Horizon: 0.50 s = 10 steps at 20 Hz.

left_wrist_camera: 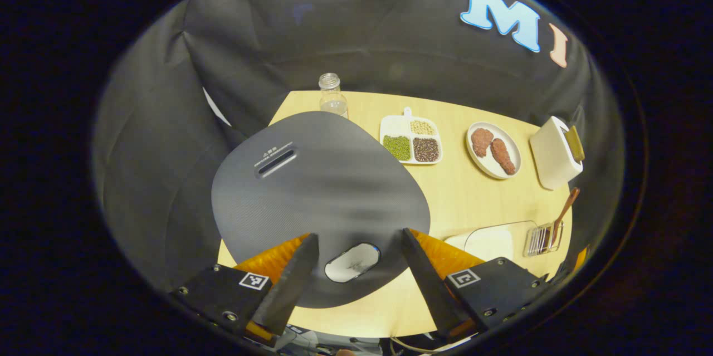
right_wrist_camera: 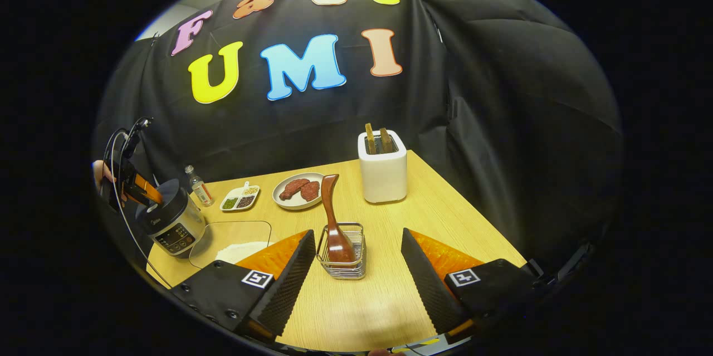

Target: Close the left gripper, press the button to open the rice cooker; take a wooden spoon from the chopstick holder with the right hand, scoop a spoonful of rice and pour it into the rice cooker, then put the wooden spoon back into the chopstick holder.

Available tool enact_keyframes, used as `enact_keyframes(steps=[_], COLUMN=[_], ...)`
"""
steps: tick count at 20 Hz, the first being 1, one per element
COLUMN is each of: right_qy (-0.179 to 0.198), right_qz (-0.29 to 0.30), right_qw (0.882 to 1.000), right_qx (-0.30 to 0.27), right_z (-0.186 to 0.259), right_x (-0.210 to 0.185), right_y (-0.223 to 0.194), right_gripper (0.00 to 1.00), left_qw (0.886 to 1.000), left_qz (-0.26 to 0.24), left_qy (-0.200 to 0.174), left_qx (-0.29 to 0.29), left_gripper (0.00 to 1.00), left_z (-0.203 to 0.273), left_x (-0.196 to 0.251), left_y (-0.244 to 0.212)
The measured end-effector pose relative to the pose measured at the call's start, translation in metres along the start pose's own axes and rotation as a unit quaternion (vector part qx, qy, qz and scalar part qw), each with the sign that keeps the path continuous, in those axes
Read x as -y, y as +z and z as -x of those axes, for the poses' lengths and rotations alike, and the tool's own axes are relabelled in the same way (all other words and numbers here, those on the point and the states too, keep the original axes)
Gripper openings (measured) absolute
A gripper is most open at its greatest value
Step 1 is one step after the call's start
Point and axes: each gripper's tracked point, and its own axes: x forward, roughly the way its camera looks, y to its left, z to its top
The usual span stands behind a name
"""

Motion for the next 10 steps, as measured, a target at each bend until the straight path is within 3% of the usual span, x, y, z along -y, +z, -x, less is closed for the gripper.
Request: enact_keyframes(steps=[6, 10], right_qy=[-0.017, -0.026], right_qz=[-0.035, -0.033], right_qw=[0.999, 0.999], right_qx=[-0.004, 0.001], right_z=[0.011, 0.022], right_x=[0.028, 0.049], right_y=[-0.006, -0.004], right_gripper=[0.98, 0.98], left_qw=[0.999, 0.993], left_qz=[0.005, 0.045], left_qy=[0.009, 0.054], left_qx=[0.033, 0.1], left_gripper=[1.0, 0.99], left_z=[0.001, 0.008], left_x=[0.0, -0.001], left_y=[0.0, -0.003])
